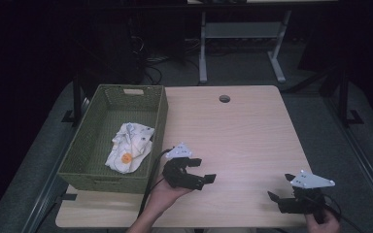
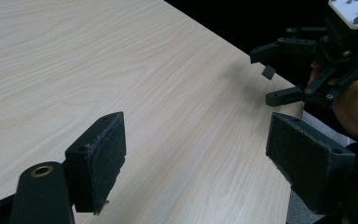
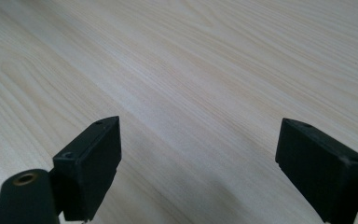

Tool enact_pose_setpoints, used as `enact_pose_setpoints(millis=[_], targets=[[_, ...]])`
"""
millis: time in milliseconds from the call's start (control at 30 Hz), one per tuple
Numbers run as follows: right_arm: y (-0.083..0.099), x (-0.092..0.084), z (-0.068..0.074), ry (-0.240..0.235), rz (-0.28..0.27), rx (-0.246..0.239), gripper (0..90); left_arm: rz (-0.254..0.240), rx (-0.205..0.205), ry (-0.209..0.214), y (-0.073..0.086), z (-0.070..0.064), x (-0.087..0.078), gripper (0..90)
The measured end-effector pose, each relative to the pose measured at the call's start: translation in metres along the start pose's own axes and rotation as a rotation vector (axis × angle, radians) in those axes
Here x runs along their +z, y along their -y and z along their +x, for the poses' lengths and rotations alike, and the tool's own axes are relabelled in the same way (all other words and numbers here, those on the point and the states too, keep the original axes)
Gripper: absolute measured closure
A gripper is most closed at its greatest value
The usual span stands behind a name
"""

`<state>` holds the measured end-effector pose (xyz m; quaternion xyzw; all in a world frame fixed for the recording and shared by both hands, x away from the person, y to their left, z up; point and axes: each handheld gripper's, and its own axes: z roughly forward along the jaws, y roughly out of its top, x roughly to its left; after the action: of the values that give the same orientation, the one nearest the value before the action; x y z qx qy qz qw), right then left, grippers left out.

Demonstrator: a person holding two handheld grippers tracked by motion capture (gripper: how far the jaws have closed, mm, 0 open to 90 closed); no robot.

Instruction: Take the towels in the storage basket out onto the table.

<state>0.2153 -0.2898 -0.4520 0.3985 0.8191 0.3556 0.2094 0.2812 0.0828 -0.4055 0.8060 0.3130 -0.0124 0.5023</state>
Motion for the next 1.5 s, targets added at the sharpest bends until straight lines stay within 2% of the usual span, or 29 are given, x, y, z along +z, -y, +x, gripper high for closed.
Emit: enact_pose_setpoints(millis=[300,533,800,967,1033,1233,1500], targets=[[0.000,0.000,0.000,-0.002,-0.004,-0.001,13.9,0.008,0.016,-0.003,-0.010,0.001,-0.007,20.3],[0.000,-0.001,0.000,-0.001,-0.003,0.002,13.9,0.009,0.002,-0.006,-0.014,0.003,-0.011,20.3],[0.000,-0.001,0.000,-0.001,-0.001,0.001,13.9,0.016,0.016,0.001,-0.020,0.003,-0.015,20.3],[0.000,-0.001,0.000,0.000,-0.003,0.000,13.9,0.019,0.010,0.005,-0.024,0.003,-0.017,20.3],[0.000,-0.001,0.000,-0.001,-0.003,0.001,13.9,0.033,0.018,0.002,-0.025,0.003,-0.019,20.3],[0.000,-0.001,0.000,-0.001,-0.003,0.001,13.9,0.038,0.012,0.023,-0.033,0.007,-0.027,20.3],[0.000,-0.001,0.000,0.000,-0.001,0.001,13.9,0.041,-0.001,0.027,-0.041,0.012,-0.043,20.3]])
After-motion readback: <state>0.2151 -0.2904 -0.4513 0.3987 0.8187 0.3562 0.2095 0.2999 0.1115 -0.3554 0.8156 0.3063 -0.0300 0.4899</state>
